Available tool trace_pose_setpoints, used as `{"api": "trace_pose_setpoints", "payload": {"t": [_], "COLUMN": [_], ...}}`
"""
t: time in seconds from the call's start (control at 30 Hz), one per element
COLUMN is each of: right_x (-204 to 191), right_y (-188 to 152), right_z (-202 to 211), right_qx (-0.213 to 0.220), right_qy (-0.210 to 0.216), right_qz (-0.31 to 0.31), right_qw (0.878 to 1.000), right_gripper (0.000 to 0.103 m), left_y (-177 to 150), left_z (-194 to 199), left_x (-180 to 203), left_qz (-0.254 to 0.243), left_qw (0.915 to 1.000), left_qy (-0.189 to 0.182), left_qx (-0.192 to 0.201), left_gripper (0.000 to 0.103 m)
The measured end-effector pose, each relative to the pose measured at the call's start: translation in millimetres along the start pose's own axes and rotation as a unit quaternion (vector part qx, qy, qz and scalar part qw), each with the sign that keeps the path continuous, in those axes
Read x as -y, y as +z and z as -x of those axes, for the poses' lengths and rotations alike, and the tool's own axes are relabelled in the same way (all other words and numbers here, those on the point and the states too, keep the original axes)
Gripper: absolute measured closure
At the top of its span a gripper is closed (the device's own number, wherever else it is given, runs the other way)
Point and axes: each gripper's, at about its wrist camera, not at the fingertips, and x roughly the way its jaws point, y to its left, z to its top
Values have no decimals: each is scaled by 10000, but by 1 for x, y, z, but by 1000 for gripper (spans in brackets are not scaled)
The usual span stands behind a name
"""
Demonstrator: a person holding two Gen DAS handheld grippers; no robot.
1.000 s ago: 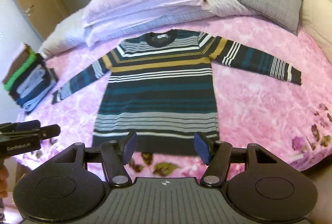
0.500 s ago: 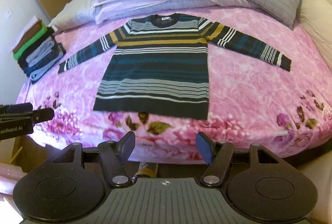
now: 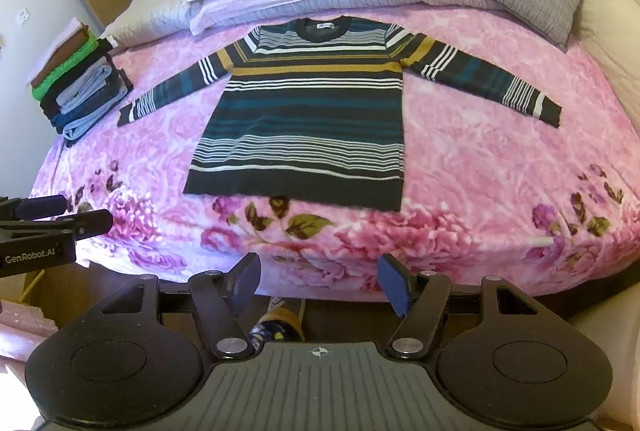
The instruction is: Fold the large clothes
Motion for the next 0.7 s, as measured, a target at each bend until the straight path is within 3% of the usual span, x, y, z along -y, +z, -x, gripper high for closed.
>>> {"api": "trace_pose_setpoints", "payload": {"t": [0.7], "right_x": [1], "right_y": [0], "right_z": [2], "right_qx": [5], "right_qy": [-27], "right_qz": [20], "right_qw": [10000], "right_gripper": [41], "left_y": [2], "left_z": [0], "left_x": [3], "left_qz": [-57], "left_qw": [10000], "left_qy": [-66], "left_qx": [39], "left_gripper": [34]}}
